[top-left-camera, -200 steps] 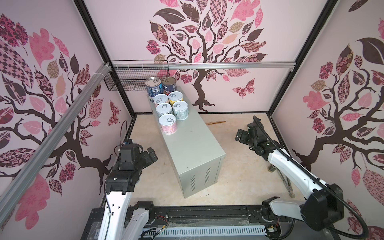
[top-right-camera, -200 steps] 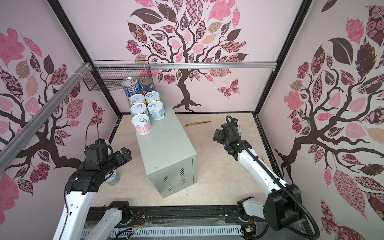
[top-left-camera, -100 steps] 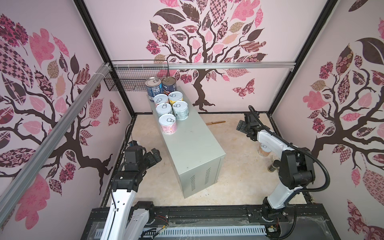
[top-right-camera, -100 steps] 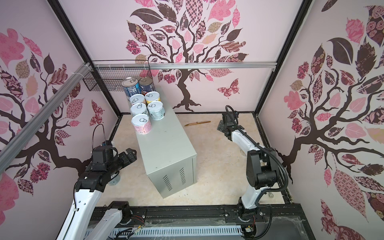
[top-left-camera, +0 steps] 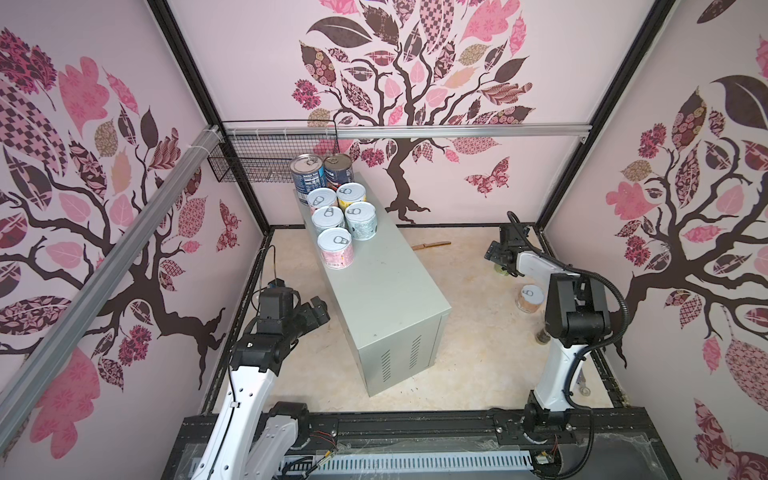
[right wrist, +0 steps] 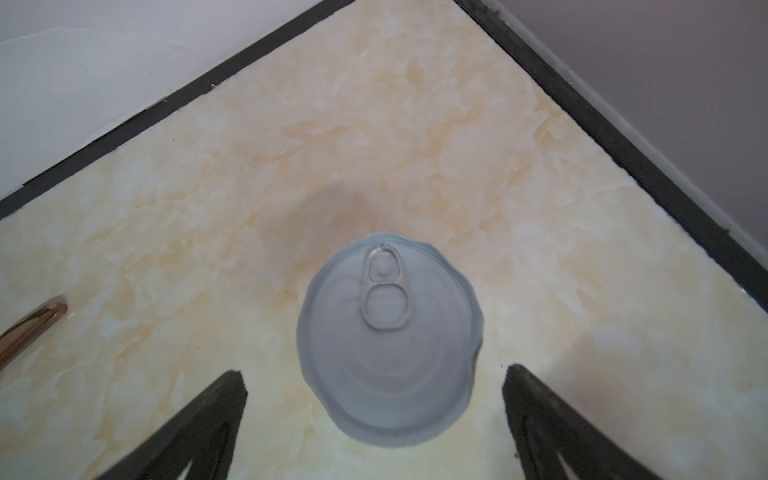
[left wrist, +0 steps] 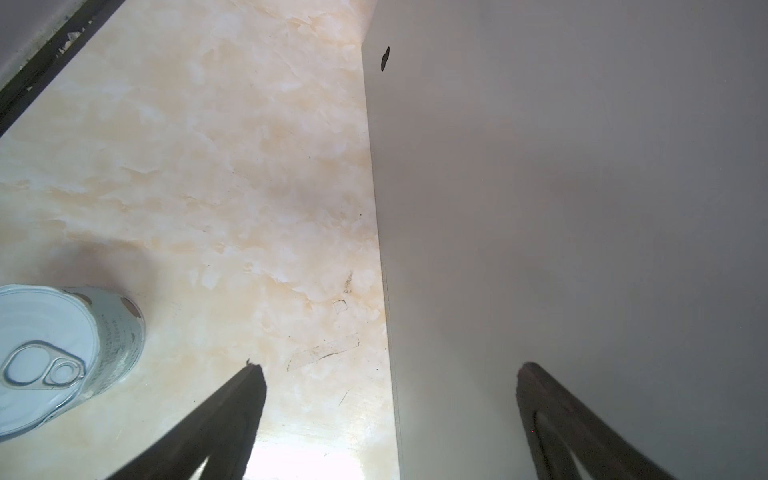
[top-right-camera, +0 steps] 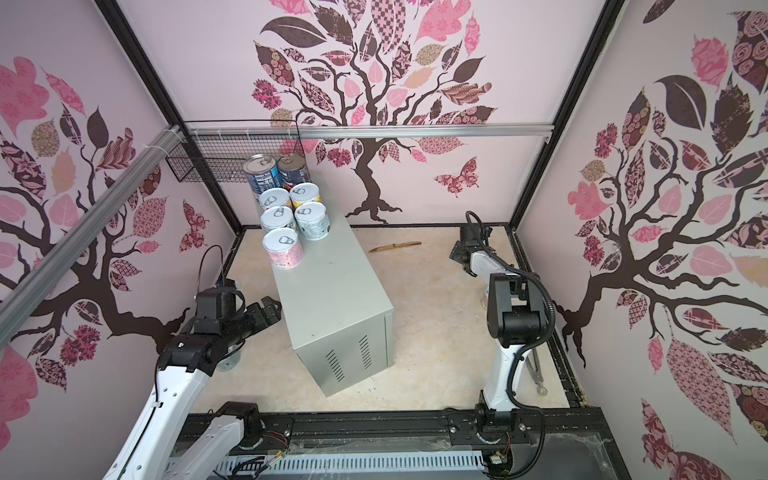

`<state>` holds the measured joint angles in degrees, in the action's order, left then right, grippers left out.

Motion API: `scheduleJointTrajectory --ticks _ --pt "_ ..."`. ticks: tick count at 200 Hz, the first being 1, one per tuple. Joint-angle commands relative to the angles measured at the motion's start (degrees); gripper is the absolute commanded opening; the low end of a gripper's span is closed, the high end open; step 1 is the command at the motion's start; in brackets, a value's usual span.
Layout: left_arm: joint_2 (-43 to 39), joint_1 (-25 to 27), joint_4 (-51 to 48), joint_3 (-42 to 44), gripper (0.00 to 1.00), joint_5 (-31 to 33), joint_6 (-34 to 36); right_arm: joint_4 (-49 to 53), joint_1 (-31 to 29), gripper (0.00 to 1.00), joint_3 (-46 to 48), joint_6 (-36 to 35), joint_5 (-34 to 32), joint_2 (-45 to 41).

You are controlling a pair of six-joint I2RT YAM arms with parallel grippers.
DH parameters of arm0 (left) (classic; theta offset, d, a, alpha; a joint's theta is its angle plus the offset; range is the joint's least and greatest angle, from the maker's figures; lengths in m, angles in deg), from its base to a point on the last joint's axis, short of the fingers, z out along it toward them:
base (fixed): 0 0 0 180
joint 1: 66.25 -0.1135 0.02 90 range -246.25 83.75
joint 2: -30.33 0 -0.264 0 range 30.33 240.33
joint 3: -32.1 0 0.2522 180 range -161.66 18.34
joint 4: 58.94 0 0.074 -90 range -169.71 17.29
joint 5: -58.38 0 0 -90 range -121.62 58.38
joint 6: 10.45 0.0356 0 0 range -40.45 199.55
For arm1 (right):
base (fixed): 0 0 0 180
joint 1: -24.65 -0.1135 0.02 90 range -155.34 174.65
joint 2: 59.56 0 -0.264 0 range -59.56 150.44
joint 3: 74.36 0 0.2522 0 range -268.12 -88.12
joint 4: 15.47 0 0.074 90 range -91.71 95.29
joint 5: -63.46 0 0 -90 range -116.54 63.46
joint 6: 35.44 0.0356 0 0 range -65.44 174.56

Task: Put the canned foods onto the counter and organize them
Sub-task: 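Lower the right gripper over the green-labelled can on the floor, then close the right gripper around the green-labelled can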

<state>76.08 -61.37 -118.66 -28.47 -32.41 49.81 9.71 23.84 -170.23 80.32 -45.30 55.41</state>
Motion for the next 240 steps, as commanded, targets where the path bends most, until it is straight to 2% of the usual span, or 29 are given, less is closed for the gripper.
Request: scheduleJointTrajectory --ticks 1,79,163,240 --pt "0.9 0.2 -0.1 -1.1 0.98 -0.9 0.9 1.2 0.5 1.0 -5.3 -1.0 1.0 4.7" --pt "2.7 -0.2 -0.2 -1.5 0.98 -0.9 1.0 4.3 1.9 1.0 -14.7 -1.3 3.1 13.7" --pt "2.8 -0.6 -0.3 -1.5 0.98 -1.3 1.0 7.6 2.2 1.0 -19.2 -3.7 3.3 17.9" --pt "2.7 -0.4 -0.2 -1.4 0.98 -1.4 1.0 5.4 2.6 0.98 -16.4 -5.3 2.2 19.7"
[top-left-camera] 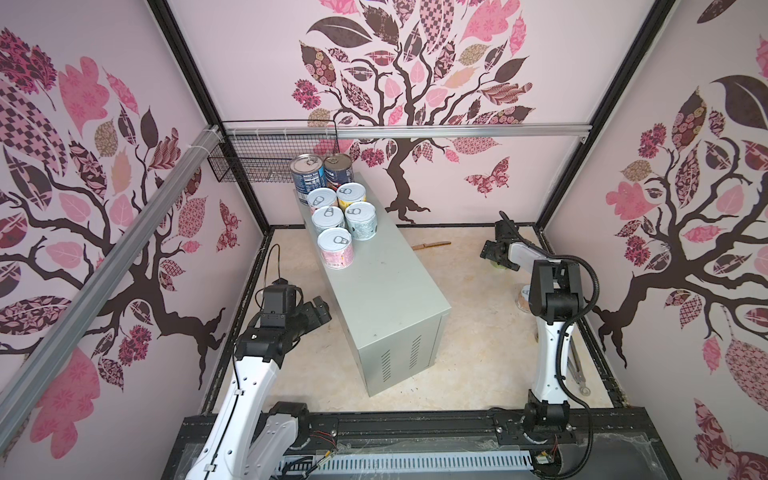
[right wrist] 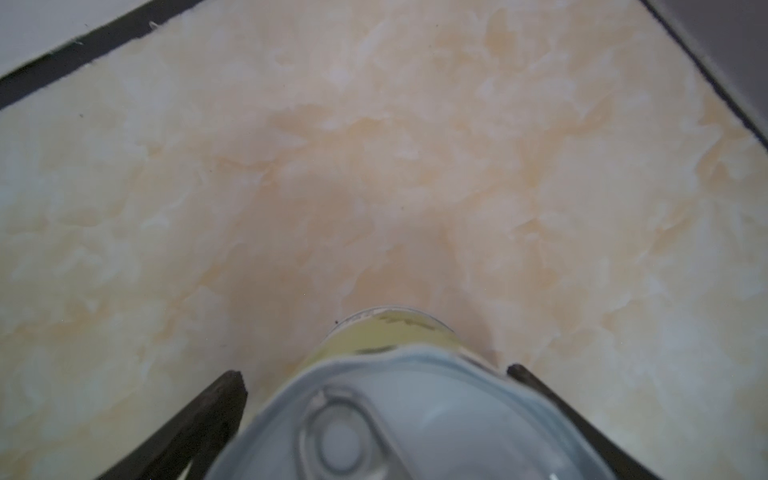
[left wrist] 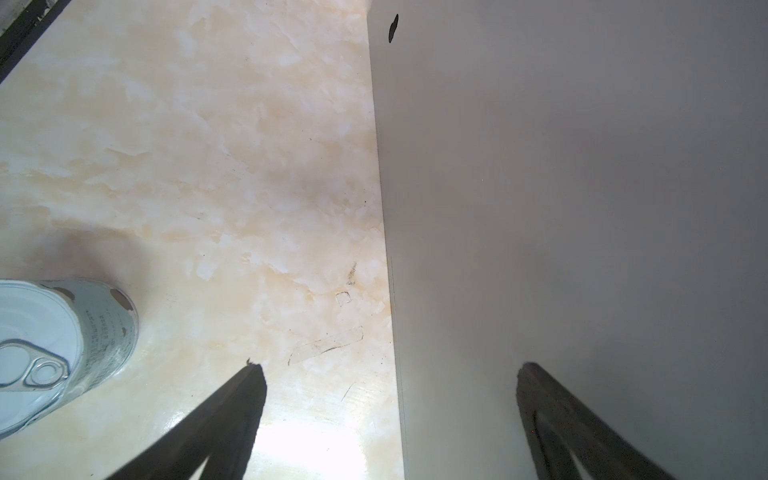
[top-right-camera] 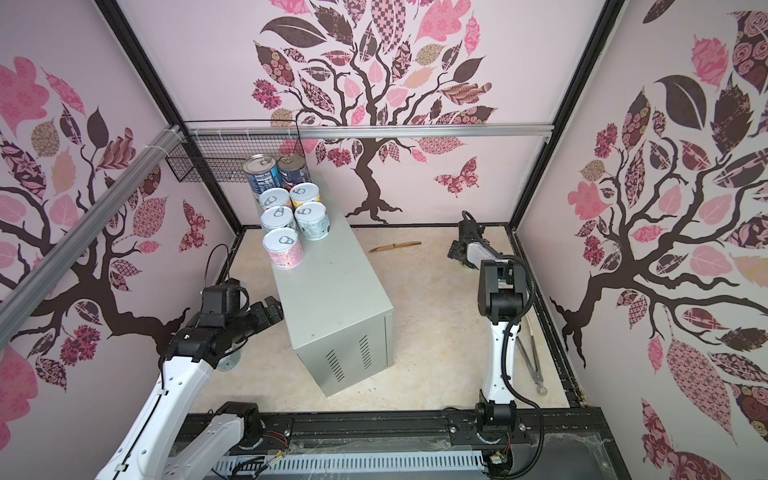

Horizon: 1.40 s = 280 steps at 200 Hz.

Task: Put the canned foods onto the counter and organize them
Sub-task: 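Close the right gripper around the green-labelled can, then lift the green-labelled can off the floor with the right gripper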

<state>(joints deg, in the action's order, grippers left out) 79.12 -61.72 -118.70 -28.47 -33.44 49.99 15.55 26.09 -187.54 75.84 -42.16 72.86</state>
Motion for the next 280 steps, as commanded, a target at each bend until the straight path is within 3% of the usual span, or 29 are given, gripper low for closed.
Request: scheduleJointTrajectory --ticks 1,51,98,214,280 --pt "-0.3 -0.1 -0.1 -1.3 0.98 -0.4 0.8 -0.5 0.4 0.98 1.0 -0.9 -1.0 2.3" --pt "-0.3 -0.2 -0.1 -1.4 0.98 -0.4 0.7 -2.9 0.4 0.87 2.9 -1.5 -2.4 1.4" --pt "-0.7 -0.2 -0.1 -1.3 0.98 -0.2 0.8 -5.1 0.3 0.68 5.8 -1.7 -1.3 -1.7" --pt "-6.9 0.0 1.3 -0.1 0.98 -1.1 1.7 -7.1 -2.5 0.66 18.6 -1.2 4.1 -21.4" --pt "-14.3 1.7 1.5 0.2 0.98 -2.0 0.5 -4.4 -8.4 0.67 22.2 -2.7 4.7 -35.8"
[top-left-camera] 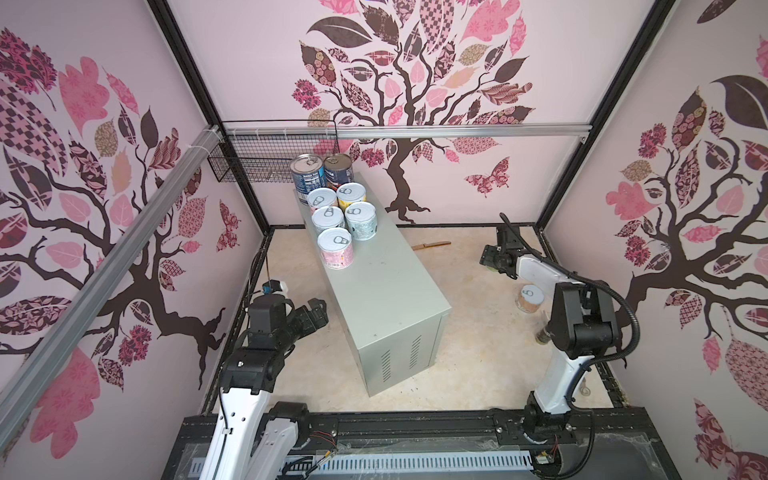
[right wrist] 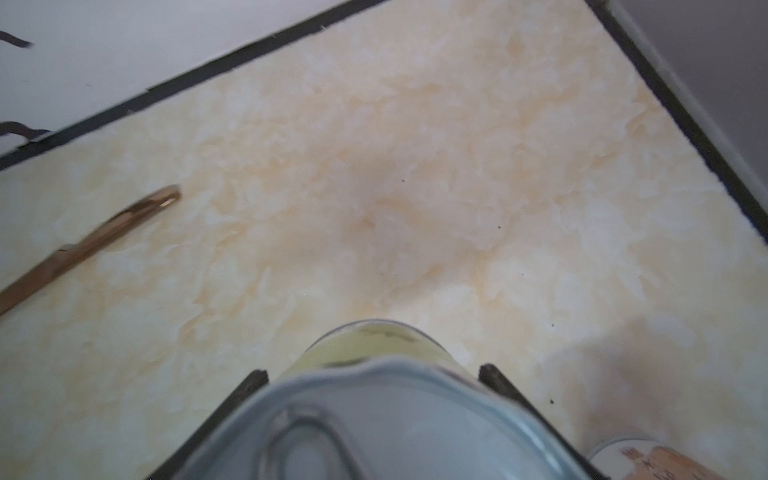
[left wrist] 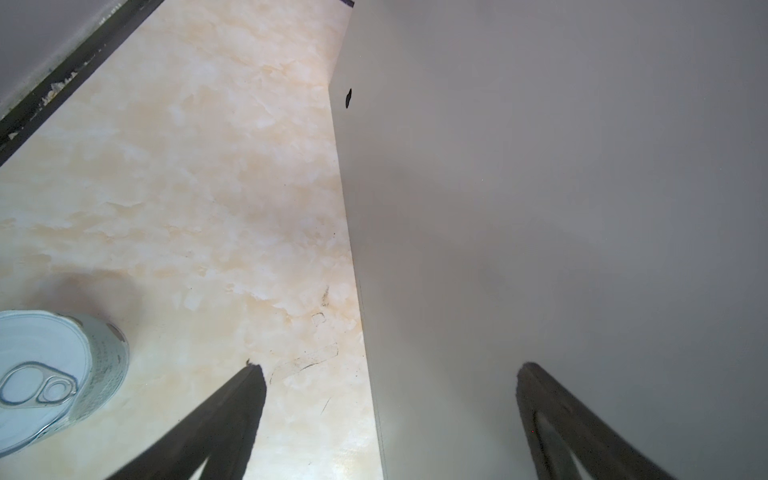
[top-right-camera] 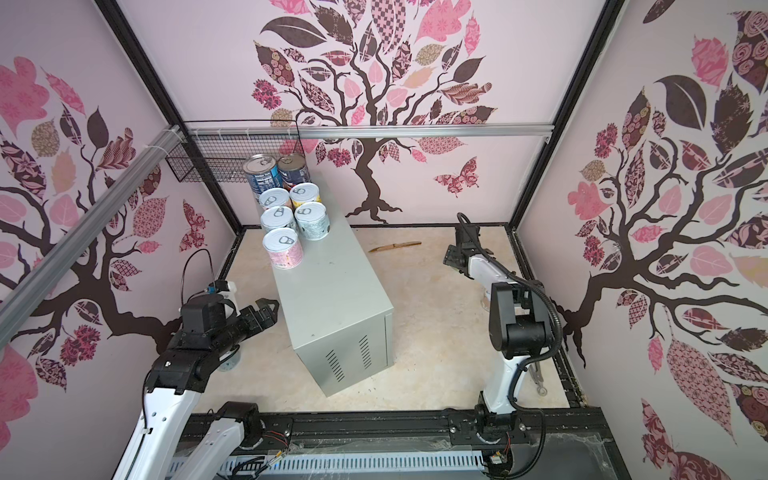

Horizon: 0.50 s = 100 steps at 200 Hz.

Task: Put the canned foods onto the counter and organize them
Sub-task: 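Lift the green-labelled can off the floor with the right gripper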

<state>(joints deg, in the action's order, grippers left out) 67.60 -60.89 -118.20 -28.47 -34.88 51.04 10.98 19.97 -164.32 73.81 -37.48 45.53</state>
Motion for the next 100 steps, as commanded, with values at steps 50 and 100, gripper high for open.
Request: scheduleJointTrajectory --ticks 50,100 --pt "-6.5 1.4 -4.0 -3.5 0.98 -2.3 -1.6 4.6 -5.5 0.69 -0.9 -0.8 4.3 -20.2" --pt "-9.3 1.6 -8.8 -8.6 0.98 -2.3 -1.7 10.4 -11.7 0.69 -1.9 -2.9 6.4 -30.9"
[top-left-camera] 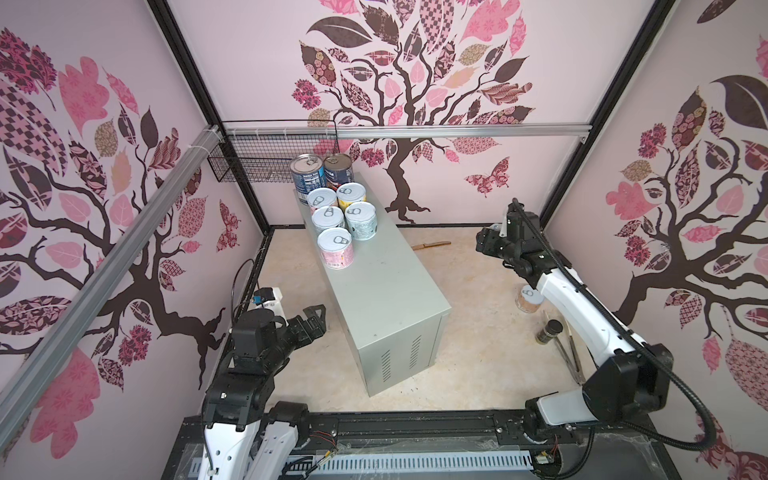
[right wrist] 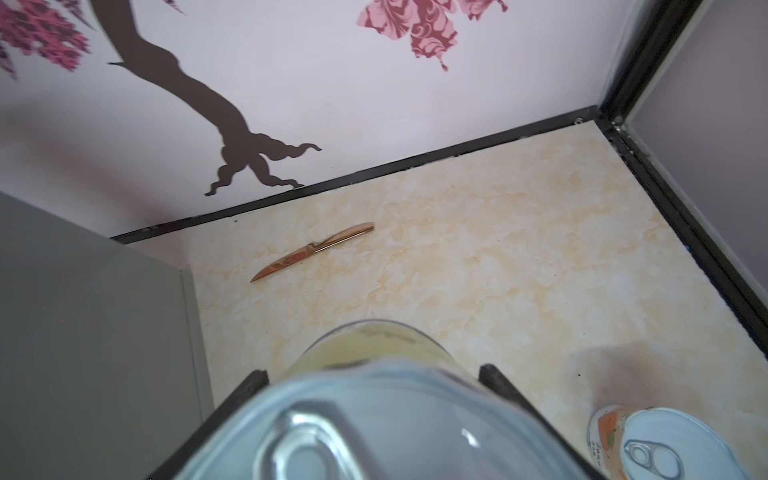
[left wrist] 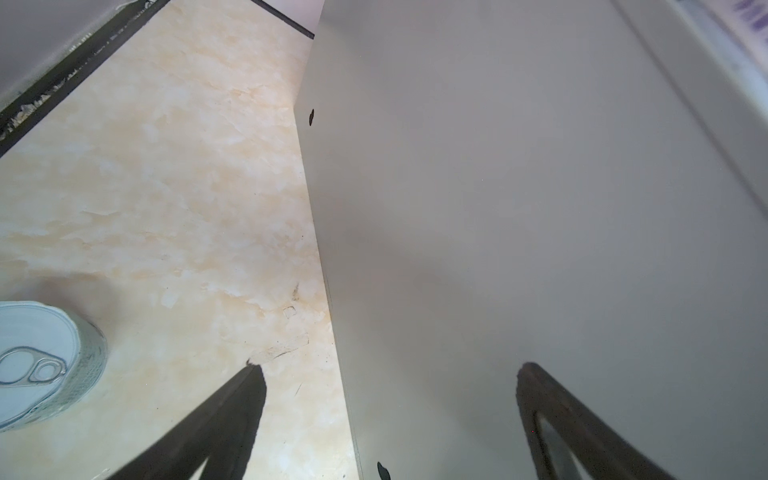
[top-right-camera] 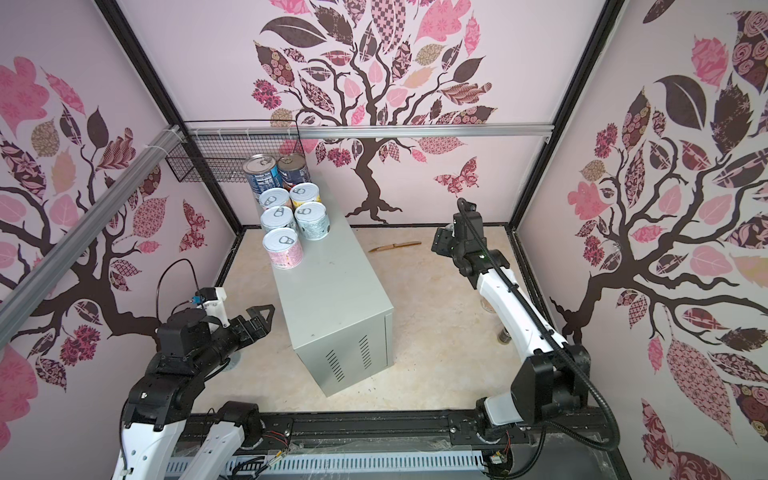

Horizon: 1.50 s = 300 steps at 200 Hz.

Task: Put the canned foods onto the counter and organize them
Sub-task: 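Lift the green-labelled can off the floor with the right gripper, then carry the green-labelled can over the cabinet top toward the grouped cans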

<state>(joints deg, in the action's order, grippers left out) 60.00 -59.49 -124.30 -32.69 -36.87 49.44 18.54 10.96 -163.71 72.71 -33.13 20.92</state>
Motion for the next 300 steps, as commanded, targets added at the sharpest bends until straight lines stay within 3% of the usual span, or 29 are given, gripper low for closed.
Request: scheduleJointTrajectory --ticks 1,47,102,149,170,203,263,300 --pt "-1.7 0.2 -2.8 -4.5 0.98 -0.2 -0.1 3.1 -2.9 0.69 -2.6 -1.8 2.0 -6.5" --pt "-0.7 0.5 -7.9 -9.2 0.98 -0.3 0.8 14.1 -5.7 0.71 -8.9 -5.0 6.6 -12.2" --pt "1.5 0.6 -5.2 -9.1 0.98 -1.1 0.6 24.4 -7.1 0.69 -18.7 -6.7 16.6 -14.2" --pt "6.2 0.6 -5.4 -14.1 0.98 1.1 4.0 27.3 -17.1 0.69 -27.1 -8.3 11.8 -10.9" --pt "7.4 0.7 -4.8 -15.0 0.98 2.0 5.2 29.9 -25.3 0.71 -32.8 -10.5 6.0 -6.0" --pt "9.5 1.1 -3.6 -14.1 0.98 1.0 5.3 34.4 -32.9 0.71 -42.8 -13.0 1.7 3.8" --pt "7.2 1.1 0.2 -9.1 0.98 1.7 4.6 39.0 -39.6 0.71 -58.3 -15.6 0.3 16.6" --pt "6.5 1.1 1.6 -7.4 0.98 2.7 5.0 38.8 -39.8 0.71 -61.2 -17.4 -1.3 21.6"
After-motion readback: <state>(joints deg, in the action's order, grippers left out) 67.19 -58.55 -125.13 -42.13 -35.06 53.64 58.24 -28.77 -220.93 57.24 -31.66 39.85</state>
